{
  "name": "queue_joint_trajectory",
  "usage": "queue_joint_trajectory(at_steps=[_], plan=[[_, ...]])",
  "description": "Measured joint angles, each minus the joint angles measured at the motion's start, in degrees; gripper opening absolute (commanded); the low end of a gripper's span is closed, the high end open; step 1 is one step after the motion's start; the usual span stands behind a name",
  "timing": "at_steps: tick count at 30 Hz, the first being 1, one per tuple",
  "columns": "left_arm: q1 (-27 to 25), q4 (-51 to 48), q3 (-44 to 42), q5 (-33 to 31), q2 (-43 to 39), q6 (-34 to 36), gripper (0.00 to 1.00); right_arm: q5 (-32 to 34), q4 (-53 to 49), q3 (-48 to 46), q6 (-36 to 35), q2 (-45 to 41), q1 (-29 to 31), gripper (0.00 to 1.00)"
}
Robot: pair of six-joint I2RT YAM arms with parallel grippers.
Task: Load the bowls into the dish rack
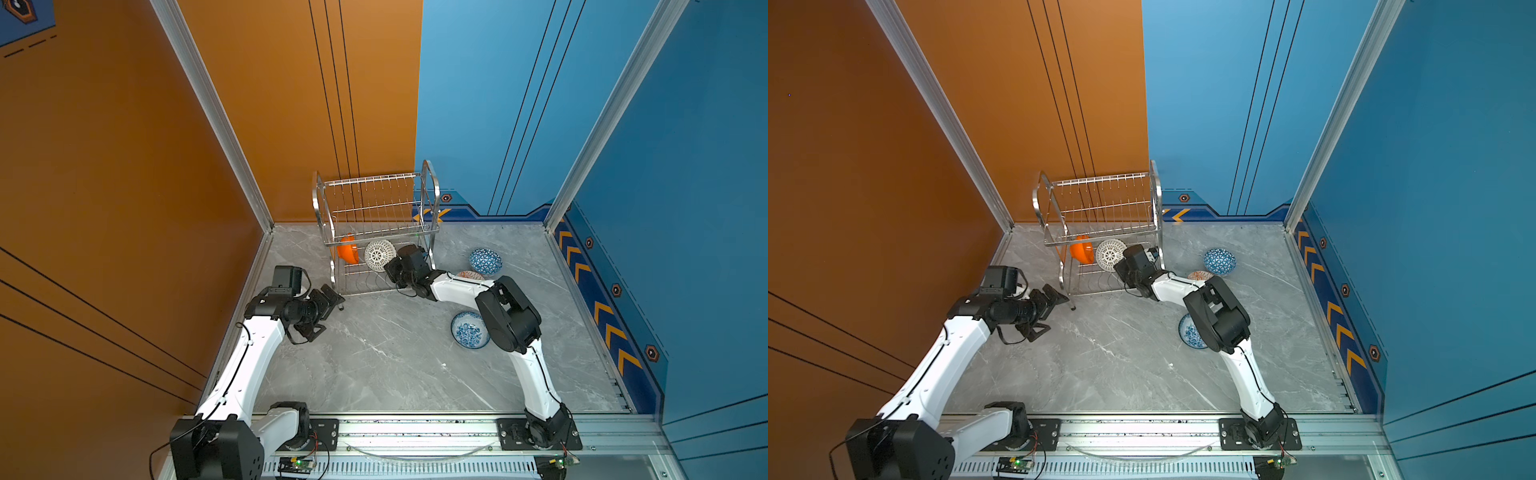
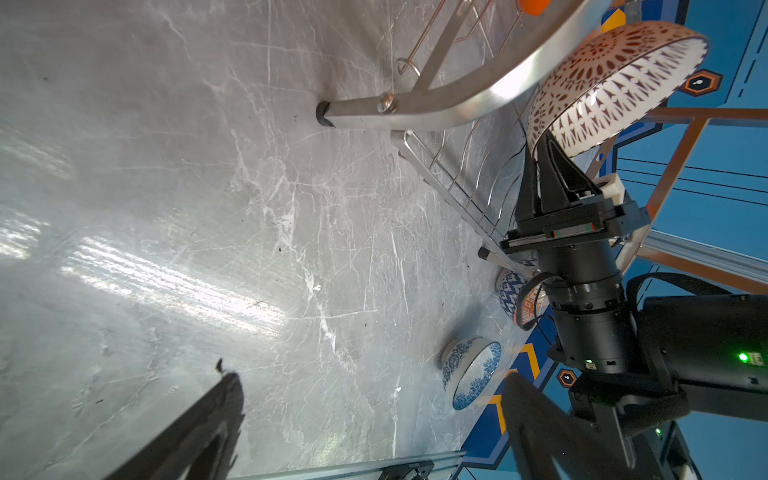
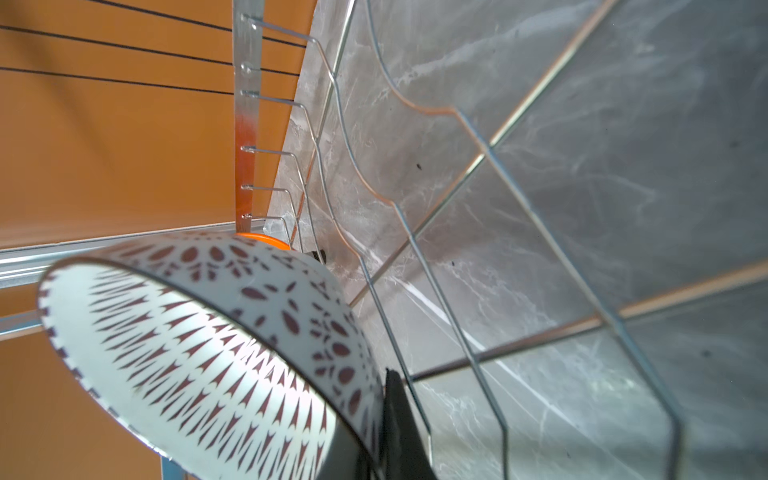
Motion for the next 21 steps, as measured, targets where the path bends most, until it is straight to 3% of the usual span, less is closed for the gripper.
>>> queue_joint_trajectory(at_steps=[21], plan=[[-0.35,0.0,-0.68,-0.02,-1.7,0.0,0.98,-3.23,0.17,5.16,-6.32,-0.76,0.76,0.0]])
